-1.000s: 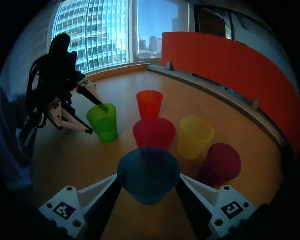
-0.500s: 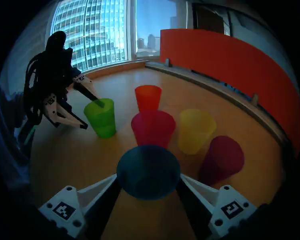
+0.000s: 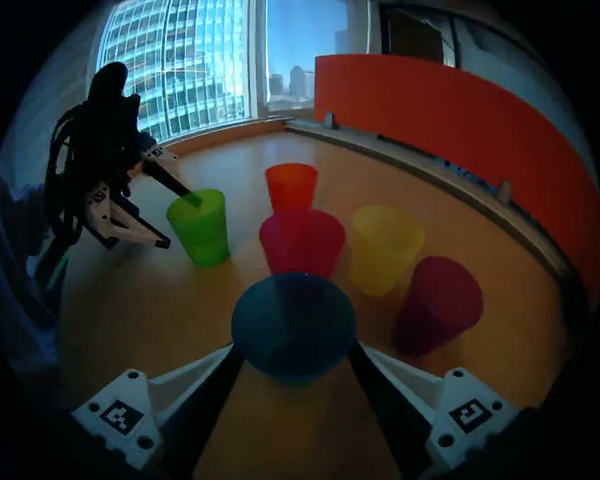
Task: Pour water
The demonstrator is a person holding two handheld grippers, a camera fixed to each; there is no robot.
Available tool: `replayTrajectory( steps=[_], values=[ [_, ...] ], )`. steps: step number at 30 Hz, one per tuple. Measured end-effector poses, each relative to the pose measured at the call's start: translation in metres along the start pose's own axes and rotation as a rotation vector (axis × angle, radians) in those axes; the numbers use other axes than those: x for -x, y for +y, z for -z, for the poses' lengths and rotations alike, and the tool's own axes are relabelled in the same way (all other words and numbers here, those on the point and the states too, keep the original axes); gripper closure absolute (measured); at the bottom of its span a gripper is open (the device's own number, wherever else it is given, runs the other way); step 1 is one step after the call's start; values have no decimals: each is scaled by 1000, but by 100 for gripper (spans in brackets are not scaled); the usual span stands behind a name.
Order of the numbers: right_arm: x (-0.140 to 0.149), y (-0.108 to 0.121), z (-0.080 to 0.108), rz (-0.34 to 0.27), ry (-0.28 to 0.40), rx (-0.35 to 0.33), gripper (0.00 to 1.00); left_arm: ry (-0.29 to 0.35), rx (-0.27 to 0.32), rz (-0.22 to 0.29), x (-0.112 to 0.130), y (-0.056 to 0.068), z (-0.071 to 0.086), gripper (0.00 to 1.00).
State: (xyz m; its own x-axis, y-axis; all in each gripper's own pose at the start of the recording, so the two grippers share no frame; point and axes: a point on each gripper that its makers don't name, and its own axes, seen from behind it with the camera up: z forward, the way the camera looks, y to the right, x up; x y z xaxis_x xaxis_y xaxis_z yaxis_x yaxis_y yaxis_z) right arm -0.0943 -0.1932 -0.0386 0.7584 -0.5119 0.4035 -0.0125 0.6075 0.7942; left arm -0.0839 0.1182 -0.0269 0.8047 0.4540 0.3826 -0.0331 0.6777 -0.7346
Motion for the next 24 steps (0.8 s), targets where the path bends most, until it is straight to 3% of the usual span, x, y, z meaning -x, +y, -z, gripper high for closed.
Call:
replayTrajectory(
  steps=[24],
  values=[
    [19,19,58,-66,78,117,0,45,-158,64,8,-24,50,0]
  ],
)
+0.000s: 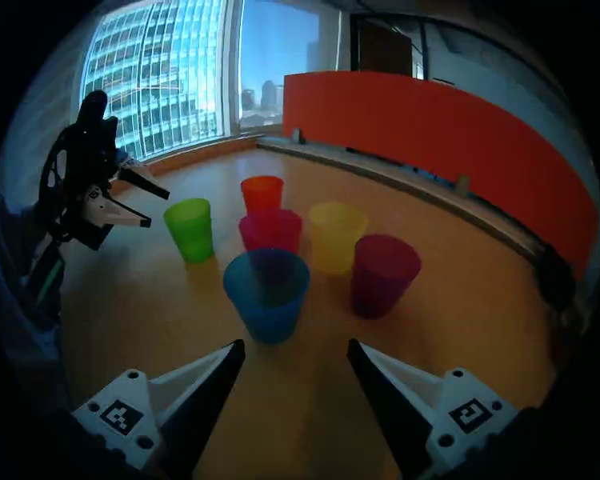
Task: Pour water
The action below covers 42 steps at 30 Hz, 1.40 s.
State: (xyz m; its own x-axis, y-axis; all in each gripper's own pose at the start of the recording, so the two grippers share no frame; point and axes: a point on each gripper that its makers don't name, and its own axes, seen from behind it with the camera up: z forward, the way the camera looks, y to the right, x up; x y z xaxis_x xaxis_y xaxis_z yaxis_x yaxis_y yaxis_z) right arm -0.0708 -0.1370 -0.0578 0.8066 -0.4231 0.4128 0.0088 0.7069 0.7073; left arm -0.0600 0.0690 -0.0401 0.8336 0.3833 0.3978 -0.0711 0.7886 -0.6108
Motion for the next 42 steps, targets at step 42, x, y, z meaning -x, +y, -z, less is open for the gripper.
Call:
replayTrajectory(
  steps=[42],
  values=[
    [-72,122,101,-236,555,671,0,479,-471,216,-78,-73,66,0]
  ],
)
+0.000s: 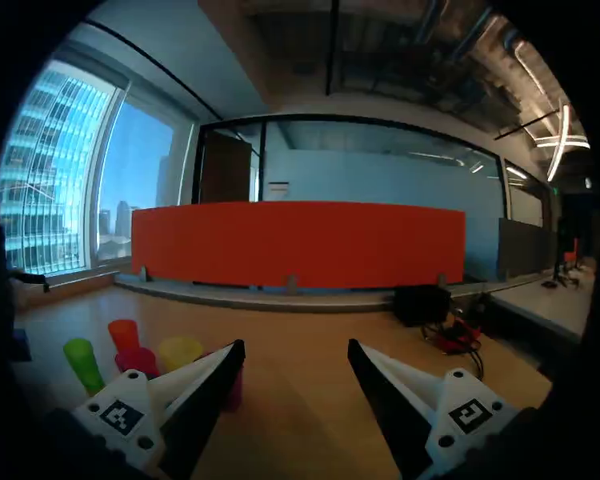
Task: Pour water
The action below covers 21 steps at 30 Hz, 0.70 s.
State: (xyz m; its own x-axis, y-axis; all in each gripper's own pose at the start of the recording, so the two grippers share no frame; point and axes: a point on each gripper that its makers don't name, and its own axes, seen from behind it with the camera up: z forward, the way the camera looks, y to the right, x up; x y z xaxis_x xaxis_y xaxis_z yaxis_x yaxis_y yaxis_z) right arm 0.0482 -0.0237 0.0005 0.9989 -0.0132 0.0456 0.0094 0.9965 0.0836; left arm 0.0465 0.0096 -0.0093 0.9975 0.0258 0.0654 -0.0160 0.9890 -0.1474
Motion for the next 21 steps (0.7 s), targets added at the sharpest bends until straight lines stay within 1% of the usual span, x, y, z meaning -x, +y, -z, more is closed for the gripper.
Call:
replayTrajectory(
  steps=[5,9,12,15,21],
  values=[
    [-4,9,2,-13,40,52,0,35,-40,15,-8,-5,0,0],
    [-10,14,5,-27,74,85,0,56,-56,15,-13,-5,0,0],
    [-12,17,7,-23,92,97,0,65,-61,13,-16,-4,0,0],
    [-13,18,9,-22,97,101,0,70,-61,11,-18,-2,-1,0],
    [-11,18,12,-30,99,104,0,71,-72,21,-16,-2,-4,0]
  ],
)
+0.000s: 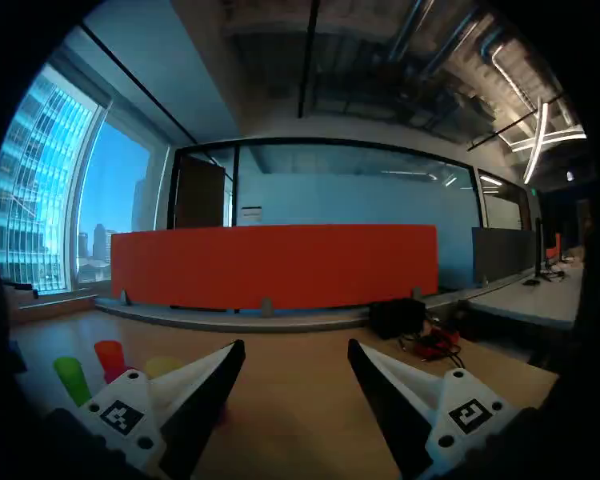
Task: Pour water
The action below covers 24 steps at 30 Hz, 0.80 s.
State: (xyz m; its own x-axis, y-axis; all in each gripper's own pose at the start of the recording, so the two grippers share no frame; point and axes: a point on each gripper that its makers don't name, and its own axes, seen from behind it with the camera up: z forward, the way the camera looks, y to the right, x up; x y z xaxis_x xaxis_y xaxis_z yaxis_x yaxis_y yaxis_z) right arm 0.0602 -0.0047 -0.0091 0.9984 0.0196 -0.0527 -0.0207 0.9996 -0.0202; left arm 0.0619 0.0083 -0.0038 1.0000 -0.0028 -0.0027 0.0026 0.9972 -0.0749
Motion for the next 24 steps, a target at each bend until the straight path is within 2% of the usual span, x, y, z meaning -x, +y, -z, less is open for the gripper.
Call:
replayTrajectory(
  steps=[6,11,18,24],
  values=[
    [3,6,1,7,-2,16,0,6,-13,-14,3,2,-1,0],
    [3,7,3,-2,0,24,0,15,-40,-22,7,0,-3,0],
    [-2,7,8,6,7,23,0,22,-66,-7,17,-2,-4,0],
    [-6,6,9,15,6,23,0,26,-91,-27,24,-6,-4,0]
  ],
)
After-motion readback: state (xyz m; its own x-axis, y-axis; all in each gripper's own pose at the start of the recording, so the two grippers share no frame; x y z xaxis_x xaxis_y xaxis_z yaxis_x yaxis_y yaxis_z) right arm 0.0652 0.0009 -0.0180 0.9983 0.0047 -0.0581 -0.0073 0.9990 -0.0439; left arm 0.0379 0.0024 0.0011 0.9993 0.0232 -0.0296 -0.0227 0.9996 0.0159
